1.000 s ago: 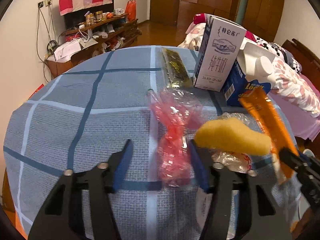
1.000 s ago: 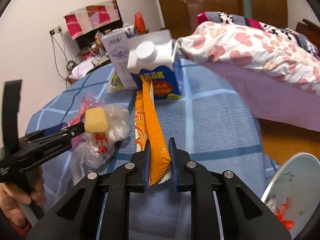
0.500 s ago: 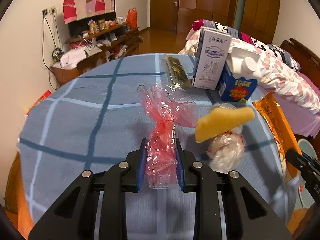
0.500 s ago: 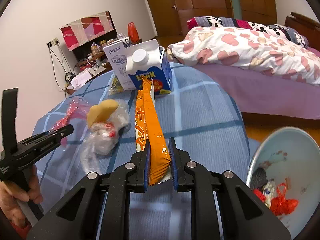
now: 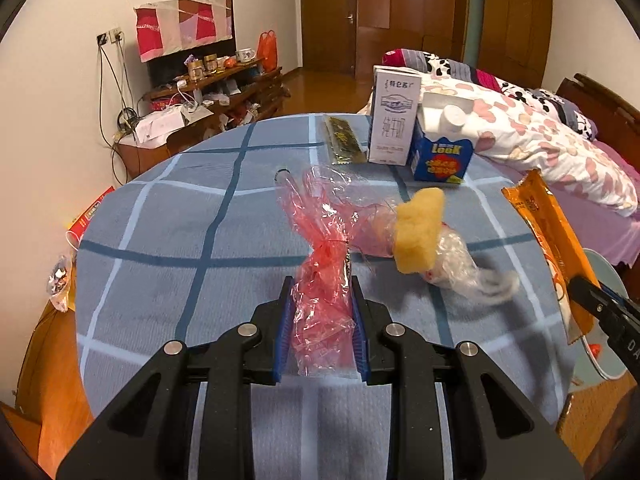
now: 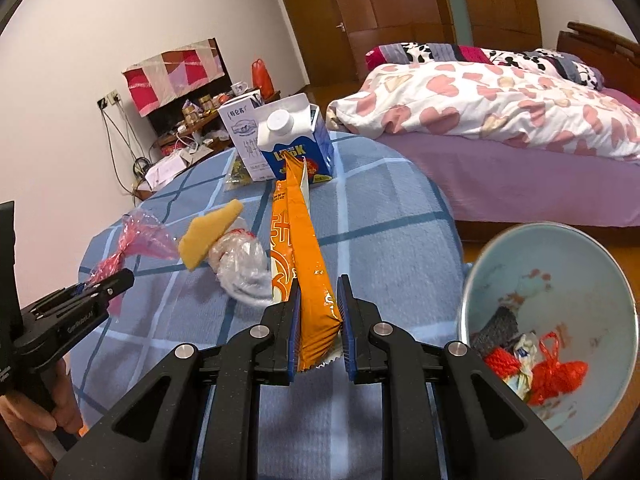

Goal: Collect trash
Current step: 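Carry the pink bag and orange wrapper toward the blue bucket, then open the left tool to drop the pink bag into the bucket while the right holds the wrapper above it, then open the right tool to drop the orange wrapper into the bucket, then move both open tools back over the sponge and clear bag on the table, then grasp the yellow sponge with the left tool while the right grasps the clear plastic bag, then carry the yellow sponge and clear bag over the blue bucket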

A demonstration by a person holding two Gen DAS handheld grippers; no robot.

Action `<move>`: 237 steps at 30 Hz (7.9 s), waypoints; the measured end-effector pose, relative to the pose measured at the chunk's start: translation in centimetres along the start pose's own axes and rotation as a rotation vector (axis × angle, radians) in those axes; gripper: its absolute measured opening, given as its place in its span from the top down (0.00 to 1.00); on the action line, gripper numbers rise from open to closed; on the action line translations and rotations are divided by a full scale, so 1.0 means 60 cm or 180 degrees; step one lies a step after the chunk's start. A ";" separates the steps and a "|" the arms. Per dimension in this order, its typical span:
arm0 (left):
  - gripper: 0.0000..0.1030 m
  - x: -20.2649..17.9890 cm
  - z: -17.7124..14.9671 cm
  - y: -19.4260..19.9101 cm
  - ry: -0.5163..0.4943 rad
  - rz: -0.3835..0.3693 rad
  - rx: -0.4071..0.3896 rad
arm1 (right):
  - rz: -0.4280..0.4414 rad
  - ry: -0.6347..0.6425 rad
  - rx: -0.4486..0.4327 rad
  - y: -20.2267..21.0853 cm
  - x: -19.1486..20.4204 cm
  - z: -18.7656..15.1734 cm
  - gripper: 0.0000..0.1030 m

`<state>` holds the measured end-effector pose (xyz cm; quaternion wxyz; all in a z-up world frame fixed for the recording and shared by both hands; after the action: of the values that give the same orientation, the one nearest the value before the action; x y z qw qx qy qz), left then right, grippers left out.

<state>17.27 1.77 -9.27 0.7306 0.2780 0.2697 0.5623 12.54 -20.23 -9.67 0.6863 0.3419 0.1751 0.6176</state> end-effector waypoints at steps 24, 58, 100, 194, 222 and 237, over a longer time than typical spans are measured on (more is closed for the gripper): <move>0.75 -0.014 -0.066 0.097 -0.0142 -0.0053 -0.0068 | -0.0033 -0.0121 -0.0089 0.077 -0.033 -0.043 0.83; 0.75 -0.264 -0.068 0.100 -0.0871 -0.0620 -0.0039 | -0.0489 -0.0591 -0.0216 0.149 -0.193 -0.072 0.82; 0.75 -0.524 -0.068 -0.024 -0.1233 -0.1125 0.0335 | -0.1095 -0.1207 -0.0129 0.116 -0.372 -0.090 0.82; 0.75 -0.025 0.013 -0.106 -0.0231 -0.0372 0.0253 | -0.0086 0.0106 0.0117 -0.062 0.029 0.010 0.31; 0.75 0.098 -0.026 -0.043 0.0141 0.0324 0.0193 | 0.0197 0.0368 0.0453 -0.133 0.154 -0.002 0.71; 0.74 0.047 -0.046 -0.011 0.0029 0.0247 0.0167 | 0.0171 0.0336 0.0282 -0.053 0.124 -0.024 0.71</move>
<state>16.39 4.65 -11.92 0.6995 0.3048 0.2767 0.5842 15.23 -12.68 -11.53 0.6435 0.3435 0.2289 0.6446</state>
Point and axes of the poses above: each gripper's, at about its wrist camera, not at the fingertips, and y roughly against the way its jaws point, x to its left, z to its top, the point moved 7 cm from there along -y, roughly the way its jaws point, and after that the axes turned 8 degrees about -z, right-handed, at the moved point
